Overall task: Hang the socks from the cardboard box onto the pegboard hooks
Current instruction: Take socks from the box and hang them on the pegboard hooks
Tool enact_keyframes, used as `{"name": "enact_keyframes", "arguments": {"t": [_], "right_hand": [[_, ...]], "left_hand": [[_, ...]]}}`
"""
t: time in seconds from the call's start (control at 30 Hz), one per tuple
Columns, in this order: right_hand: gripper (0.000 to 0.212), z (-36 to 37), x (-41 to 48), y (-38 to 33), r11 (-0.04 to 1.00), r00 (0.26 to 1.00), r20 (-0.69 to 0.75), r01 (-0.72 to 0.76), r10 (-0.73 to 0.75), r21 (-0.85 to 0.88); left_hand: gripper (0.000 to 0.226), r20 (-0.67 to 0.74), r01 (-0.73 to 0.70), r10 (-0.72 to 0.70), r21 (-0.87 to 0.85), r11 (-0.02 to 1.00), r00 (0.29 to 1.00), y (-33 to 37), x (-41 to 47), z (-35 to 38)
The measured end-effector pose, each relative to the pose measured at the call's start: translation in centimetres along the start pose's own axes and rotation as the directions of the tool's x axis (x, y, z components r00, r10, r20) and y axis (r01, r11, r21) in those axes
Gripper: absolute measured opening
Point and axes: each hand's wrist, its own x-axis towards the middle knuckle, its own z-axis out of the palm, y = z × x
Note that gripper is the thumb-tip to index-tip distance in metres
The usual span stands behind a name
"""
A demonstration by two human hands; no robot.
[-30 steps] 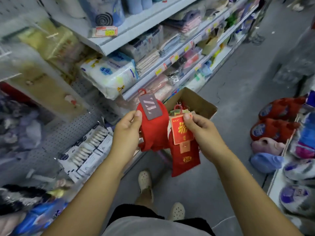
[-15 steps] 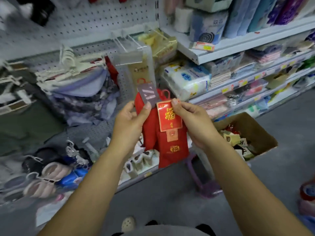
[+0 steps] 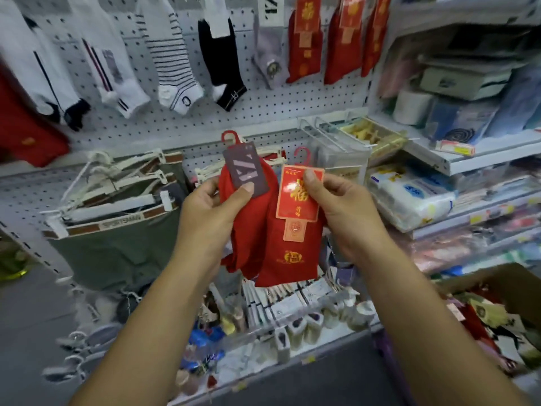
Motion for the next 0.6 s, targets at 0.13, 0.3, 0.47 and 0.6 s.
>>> {"name": "enact_keyframes", "arguments": {"t": [0.13, 0.3, 0.47, 0.6], "right_hand": [[0.035, 2.1, 0.2, -0.7, 0.999, 0.999, 0.004, 0.031, -0.031, 0.022], [0.018, 3.0, 1.4, -2.2, 0.999, 0.998, -0.039, 0.047, -0.047, 0.006], [0.018, 2.5, 4.1, -3.9, 0.995, 0.994, -0.06, 0.095, -0.095, 0.001], [0.022, 1.2, 6.5, -5.0, 0.992, 0.99, -0.066, 0.124, -0.124, -0.015]], "left_hand": [[0.024, 0.047, -0.019, 0.02, -0.02, 1.0, 0.999, 1.2, 0.8, -1.3], [0.021, 0.06, -0.04, 0.044, -0.062, 0.997, 0.997, 1.9, 2.0, -1.1], [0.016, 0.011, -0.099, 0.1, -0.039, 0.994, 0.995, 2.1, 3.9, 0.2], [0.011, -0.024, -0.15, 0.15, 0.011, 0.989, 0.988, 2.3, 6.1, 2.2]]}}
